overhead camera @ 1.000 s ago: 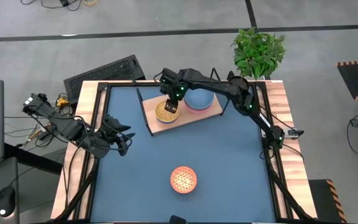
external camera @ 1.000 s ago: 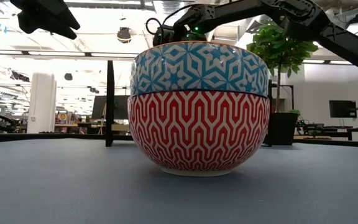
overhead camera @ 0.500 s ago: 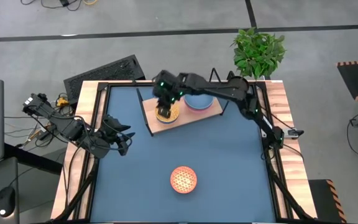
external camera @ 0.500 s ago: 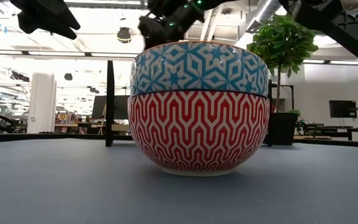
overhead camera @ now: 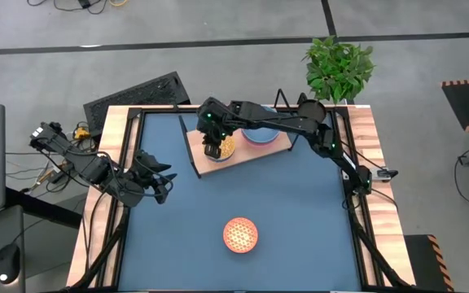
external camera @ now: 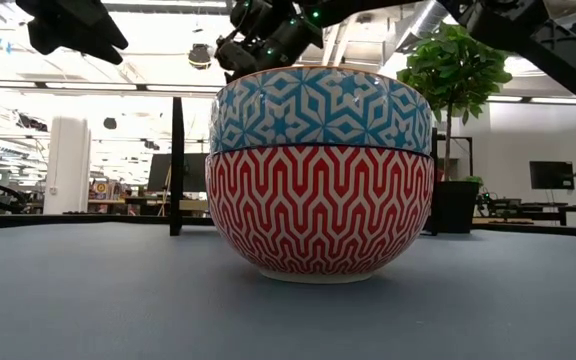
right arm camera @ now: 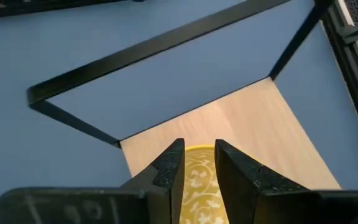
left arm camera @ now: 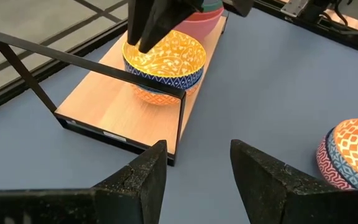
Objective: Place and stack bowls onto a shelf
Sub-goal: Stack the orange bowl on top of the yellow bowl on the shelf
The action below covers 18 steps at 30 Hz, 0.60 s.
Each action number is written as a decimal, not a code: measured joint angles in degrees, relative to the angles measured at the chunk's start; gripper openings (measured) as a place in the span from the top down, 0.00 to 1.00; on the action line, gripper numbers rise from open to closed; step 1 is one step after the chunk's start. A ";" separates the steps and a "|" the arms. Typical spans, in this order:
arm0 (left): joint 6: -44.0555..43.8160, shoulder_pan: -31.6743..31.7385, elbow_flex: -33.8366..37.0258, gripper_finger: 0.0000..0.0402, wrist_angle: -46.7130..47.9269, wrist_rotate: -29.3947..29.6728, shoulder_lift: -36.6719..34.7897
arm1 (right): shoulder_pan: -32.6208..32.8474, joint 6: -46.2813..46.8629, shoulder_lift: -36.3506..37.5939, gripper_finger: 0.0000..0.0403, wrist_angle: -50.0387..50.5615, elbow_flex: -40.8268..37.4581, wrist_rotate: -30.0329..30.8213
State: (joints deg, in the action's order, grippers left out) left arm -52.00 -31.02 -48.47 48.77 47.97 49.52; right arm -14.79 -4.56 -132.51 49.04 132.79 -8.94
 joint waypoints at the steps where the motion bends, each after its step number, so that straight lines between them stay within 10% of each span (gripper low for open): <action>1: -0.18 0.01 0.00 0.60 0.00 0.00 -0.01 | -0.09 -0.02 0.00 0.72 0.04 0.00 -0.01; 18: -0.60 0.00 0.02 0.60 0.02 0.00 0.00 | 0.17 -0.18 -0.02 0.72 -0.22 0.00 -0.10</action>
State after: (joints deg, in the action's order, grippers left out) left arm -52.60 -31.02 -48.45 48.80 47.97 49.52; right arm -14.61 -4.73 -132.53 48.82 132.79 -9.05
